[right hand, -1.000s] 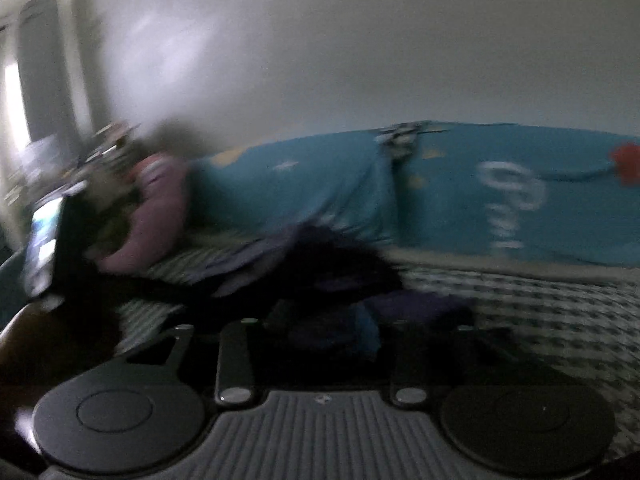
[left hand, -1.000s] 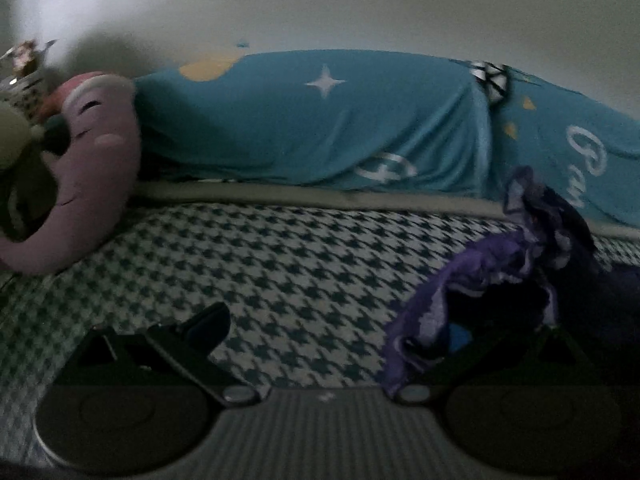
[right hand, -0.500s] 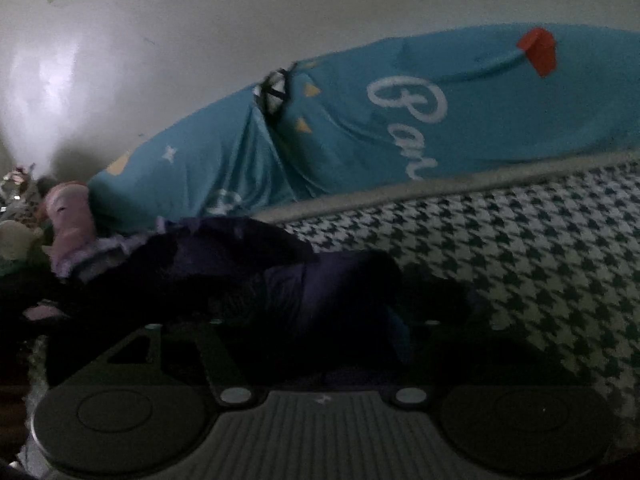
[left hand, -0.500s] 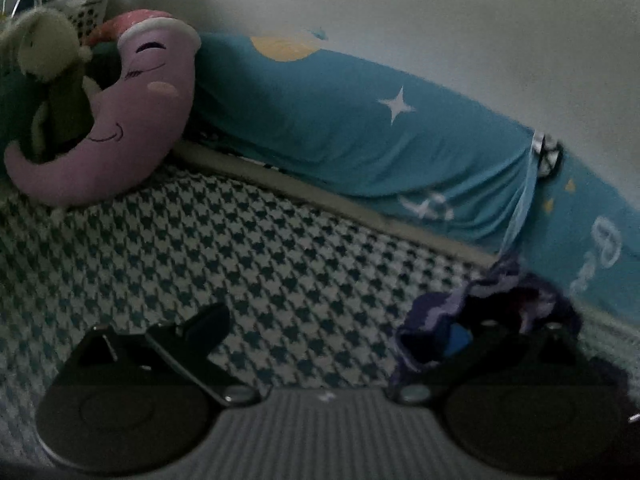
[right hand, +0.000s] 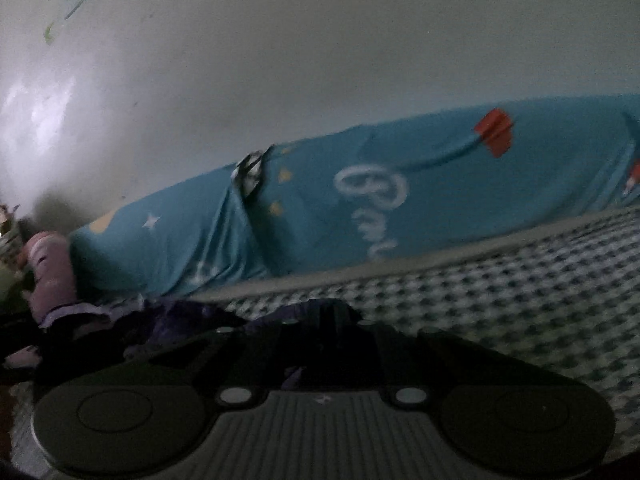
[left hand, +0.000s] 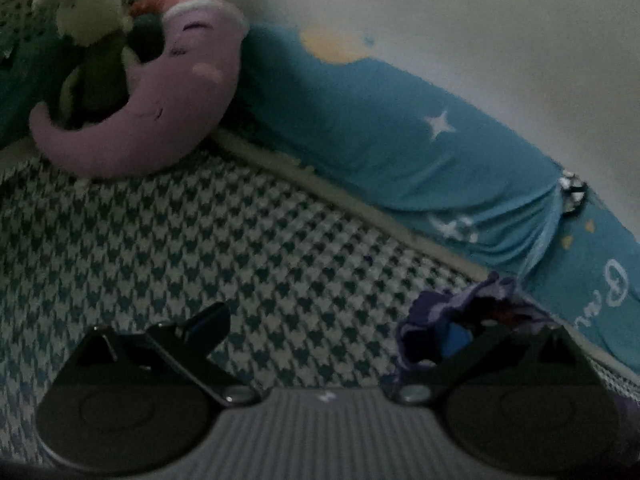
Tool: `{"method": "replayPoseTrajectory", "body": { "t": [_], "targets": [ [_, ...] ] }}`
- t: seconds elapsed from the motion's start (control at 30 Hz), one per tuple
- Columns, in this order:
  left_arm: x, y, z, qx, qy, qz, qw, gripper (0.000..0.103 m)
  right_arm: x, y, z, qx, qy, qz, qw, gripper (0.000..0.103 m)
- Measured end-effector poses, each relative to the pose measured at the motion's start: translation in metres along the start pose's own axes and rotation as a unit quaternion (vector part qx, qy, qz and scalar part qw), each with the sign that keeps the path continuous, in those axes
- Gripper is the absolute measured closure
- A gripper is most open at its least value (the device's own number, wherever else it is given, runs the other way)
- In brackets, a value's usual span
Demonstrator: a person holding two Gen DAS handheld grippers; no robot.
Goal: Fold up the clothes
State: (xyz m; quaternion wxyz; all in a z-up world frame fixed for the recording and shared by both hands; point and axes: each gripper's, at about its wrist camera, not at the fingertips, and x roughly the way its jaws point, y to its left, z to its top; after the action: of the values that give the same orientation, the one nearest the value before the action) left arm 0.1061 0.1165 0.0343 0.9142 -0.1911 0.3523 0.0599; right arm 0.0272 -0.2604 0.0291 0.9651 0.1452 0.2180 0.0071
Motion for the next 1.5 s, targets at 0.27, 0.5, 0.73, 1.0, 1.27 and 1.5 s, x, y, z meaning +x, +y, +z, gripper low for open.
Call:
{"method": "replayPoseTrajectory", "body": {
  "t": [0.27, 0.5, 0.73, 1.0, 1.27, 1.5],
  "targets": [
    [-0.001, 0.000, 0.000, 0.014, 0.005, -0.017, 0.9997, 0.000, -0.005, -0.032, 0.004, 0.032, -0.023, -0.104, 0.994, 0.099],
    [-0.028, -0.028, -0.019, 0.094, -0.057, -0.042, 0.9930, 0.000, -0.016, -0.056, 0.009, 0.048, -0.034, -0.104, 0.993, 0.099],
    [-0.024, -0.053, -0.038, 0.120, -0.011, -0.103, 0.9874, 0.000, -0.007, -0.072, 0.003, 0.090, 0.019, -0.015, 0.996, 0.076],
    [-0.018, -0.077, -0.066, 0.147, 0.055, -0.146, 0.9768, 0.000, 0.008, -0.079, -0.008, 0.141, 0.049, 0.031, 0.988, 0.043],
    [-0.014, -0.107, -0.102, 0.236, 0.092, -0.153, 0.9553, 0.000, 0.037, -0.066, -0.020, 0.145, 0.069, 0.021, 0.987, 0.036],
    [-0.006, -0.121, -0.125, 0.291, 0.116, -0.141, 0.9391, 0.000, 0.049, -0.053, -0.022, 0.114, 0.071, -0.003, 0.991, 0.086]
  ]
}}
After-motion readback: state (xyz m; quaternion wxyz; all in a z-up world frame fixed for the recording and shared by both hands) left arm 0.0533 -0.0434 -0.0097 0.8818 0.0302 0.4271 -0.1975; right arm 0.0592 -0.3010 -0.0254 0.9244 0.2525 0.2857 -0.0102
